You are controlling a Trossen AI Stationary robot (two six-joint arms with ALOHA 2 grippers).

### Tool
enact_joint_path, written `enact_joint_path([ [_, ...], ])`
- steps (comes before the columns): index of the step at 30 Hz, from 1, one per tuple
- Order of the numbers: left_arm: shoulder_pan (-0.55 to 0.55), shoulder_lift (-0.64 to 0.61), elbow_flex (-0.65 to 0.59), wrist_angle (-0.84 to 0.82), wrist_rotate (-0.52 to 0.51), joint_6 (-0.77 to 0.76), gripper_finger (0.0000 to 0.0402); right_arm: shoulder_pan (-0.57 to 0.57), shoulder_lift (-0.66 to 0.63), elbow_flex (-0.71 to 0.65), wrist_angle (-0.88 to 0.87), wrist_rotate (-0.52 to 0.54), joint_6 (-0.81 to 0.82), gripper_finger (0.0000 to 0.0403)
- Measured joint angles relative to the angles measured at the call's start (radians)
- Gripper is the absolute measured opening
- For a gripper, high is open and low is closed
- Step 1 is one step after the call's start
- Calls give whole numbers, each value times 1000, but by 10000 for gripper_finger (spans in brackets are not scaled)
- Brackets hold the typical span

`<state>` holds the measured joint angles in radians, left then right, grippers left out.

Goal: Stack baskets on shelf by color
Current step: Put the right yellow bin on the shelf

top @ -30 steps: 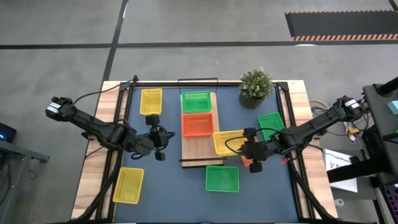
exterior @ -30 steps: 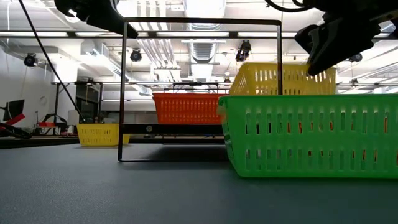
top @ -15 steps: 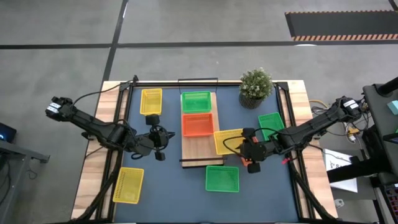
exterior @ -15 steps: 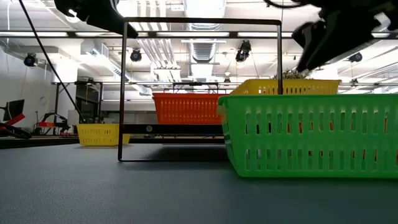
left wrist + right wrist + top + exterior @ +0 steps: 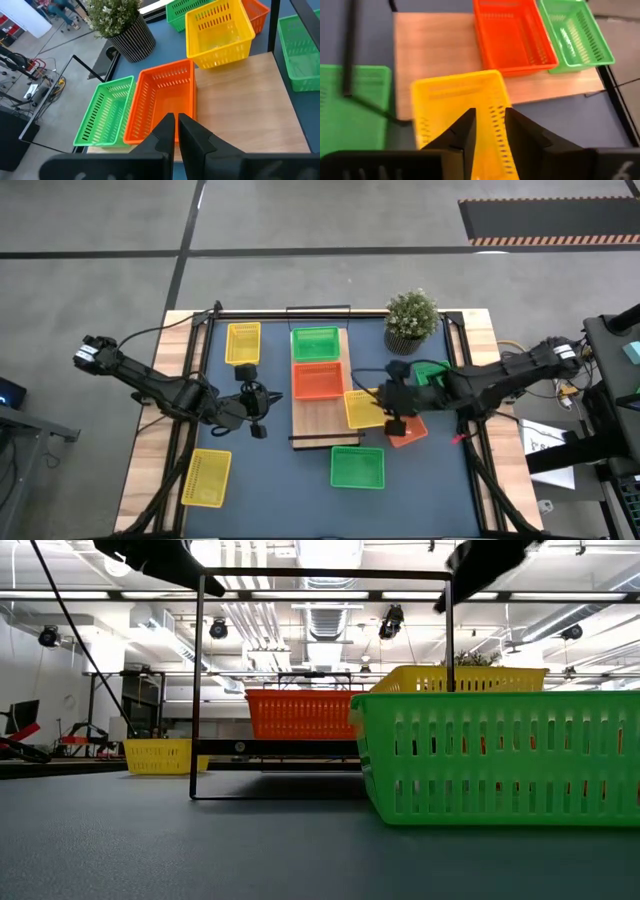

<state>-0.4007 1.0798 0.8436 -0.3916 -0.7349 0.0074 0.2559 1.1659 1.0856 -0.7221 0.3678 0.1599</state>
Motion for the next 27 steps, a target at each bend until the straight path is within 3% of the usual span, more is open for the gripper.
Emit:
enact_joint_path([
  [7,0,0,0,-1,0,0,6,-213,125,136,-270,-105,-68,32],
  [9,0,0,0,0,0,2,6,-265,148,149,-273,-116,-89,17],
  [13,0,0,0,-1,0,7,6,-342,208,150,-213,-241,-163,9],
  [22,0,0,0,-1,0,7,6,-347,343,164,-151,-406,-236,9],
  [27,0,0,0,-2,0,7,6,-319,373,209,-151,-413,-243,9],
])
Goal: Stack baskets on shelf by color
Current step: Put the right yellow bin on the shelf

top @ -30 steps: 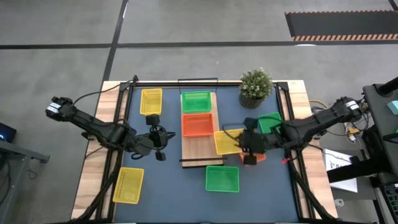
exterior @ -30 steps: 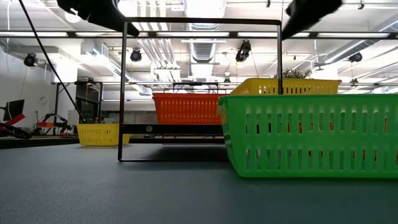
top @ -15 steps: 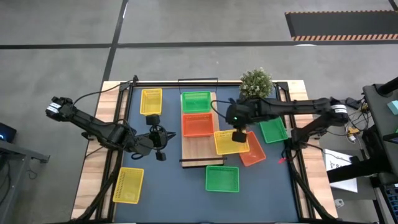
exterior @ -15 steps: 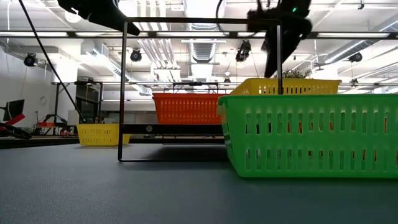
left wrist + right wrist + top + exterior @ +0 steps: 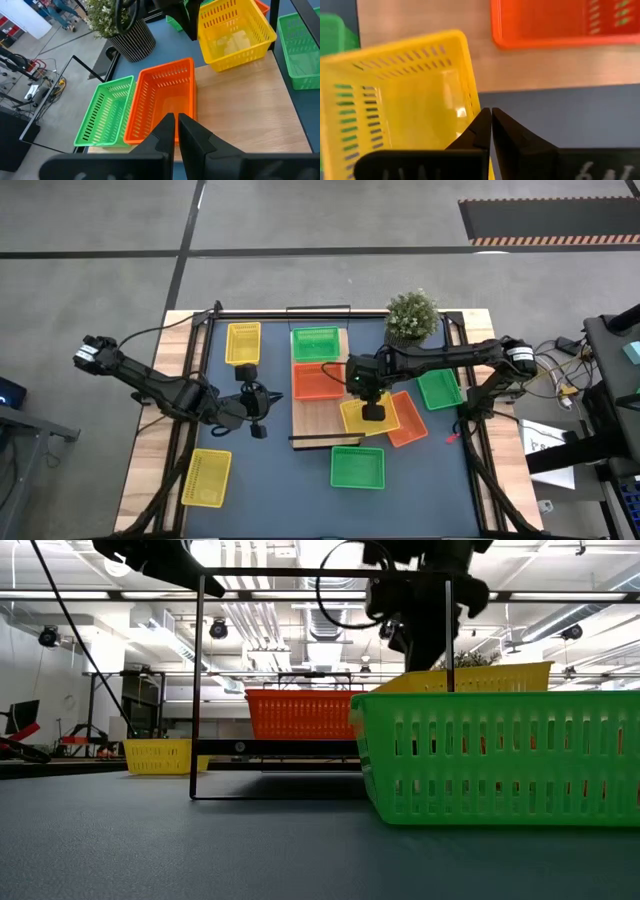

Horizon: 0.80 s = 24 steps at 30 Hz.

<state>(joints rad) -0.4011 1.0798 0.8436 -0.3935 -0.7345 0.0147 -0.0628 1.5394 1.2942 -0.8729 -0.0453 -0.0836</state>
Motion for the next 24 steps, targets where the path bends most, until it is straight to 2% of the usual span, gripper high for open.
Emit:
enact_joint_path([
  [5,0,0,0,0,0,0,6,5,-27,57,-48,20,59,9],
  [12,0,0,0,-9,0,-6,6,6,-121,84,-341,20,287,8],
  [15,0,0,0,-9,1,-6,6,16,-165,50,-473,21,388,8],
  [17,0,0,0,-9,0,-7,6,32,-196,7,-501,19,445,8],
  [21,0,0,0,-8,1,-7,6,77,-240,-95,-495,11,546,8],
  [24,0,0,0,-8,1,-7,6,111,-246,-168,-425,7,585,8],
])
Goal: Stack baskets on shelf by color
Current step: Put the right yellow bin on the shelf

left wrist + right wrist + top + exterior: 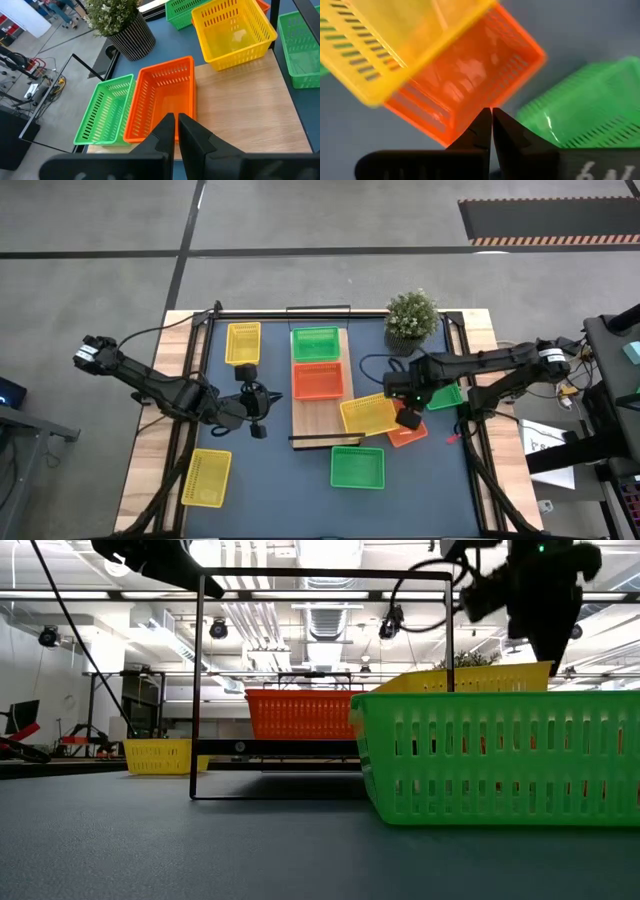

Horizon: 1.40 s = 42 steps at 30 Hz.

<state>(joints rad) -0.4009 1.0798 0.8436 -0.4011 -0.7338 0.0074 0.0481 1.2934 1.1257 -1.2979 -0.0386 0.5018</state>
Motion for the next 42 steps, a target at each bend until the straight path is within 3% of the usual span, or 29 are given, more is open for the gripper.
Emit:
enact_joint_path([
  [4,0,0,0,0,0,0,6,34,11,-83,262,-109,-24,8],
  [7,0,0,0,1,0,0,6,52,20,-73,431,-133,-60,8],
  [17,0,-1,-14,1,20,-19,6,53,4,28,414,-91,-107,8],
  [20,0,-1,-46,-1,75,-28,6,52,5,17,416,-55,-111,8],
  [26,1,12,-120,9,340,-31,6,52,33,-49,474,-28,-113,8],
  [35,24,52,-140,20,428,-31,6,50,157,-80,702,-42,-206,9],
  [42,29,60,-141,23,438,-31,6,50,222,-2,733,-72,-319,9],
])
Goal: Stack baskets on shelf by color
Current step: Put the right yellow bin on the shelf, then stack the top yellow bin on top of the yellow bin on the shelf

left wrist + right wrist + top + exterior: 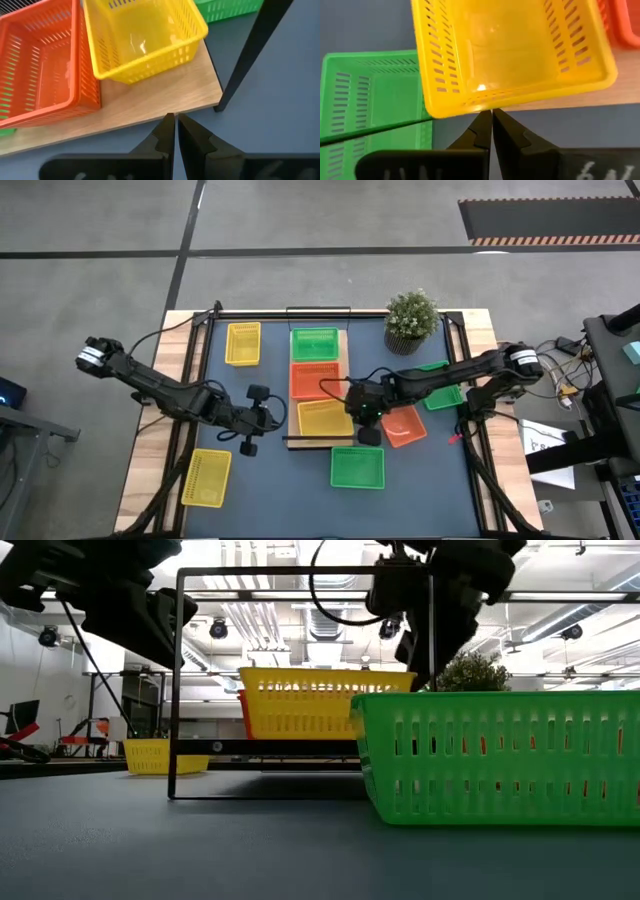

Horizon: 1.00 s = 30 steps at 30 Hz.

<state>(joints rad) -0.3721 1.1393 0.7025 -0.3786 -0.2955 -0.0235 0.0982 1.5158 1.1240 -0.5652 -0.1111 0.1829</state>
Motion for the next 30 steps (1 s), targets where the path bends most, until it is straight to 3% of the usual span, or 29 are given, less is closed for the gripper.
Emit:
enact_joint_path([
  [17,10,40,-1,37,1,0,6,0,-5,34,39,9,-130,9],
  [30,68,95,-1,64,18,3,6,-1,-5,3,26,114,-175,9],
])
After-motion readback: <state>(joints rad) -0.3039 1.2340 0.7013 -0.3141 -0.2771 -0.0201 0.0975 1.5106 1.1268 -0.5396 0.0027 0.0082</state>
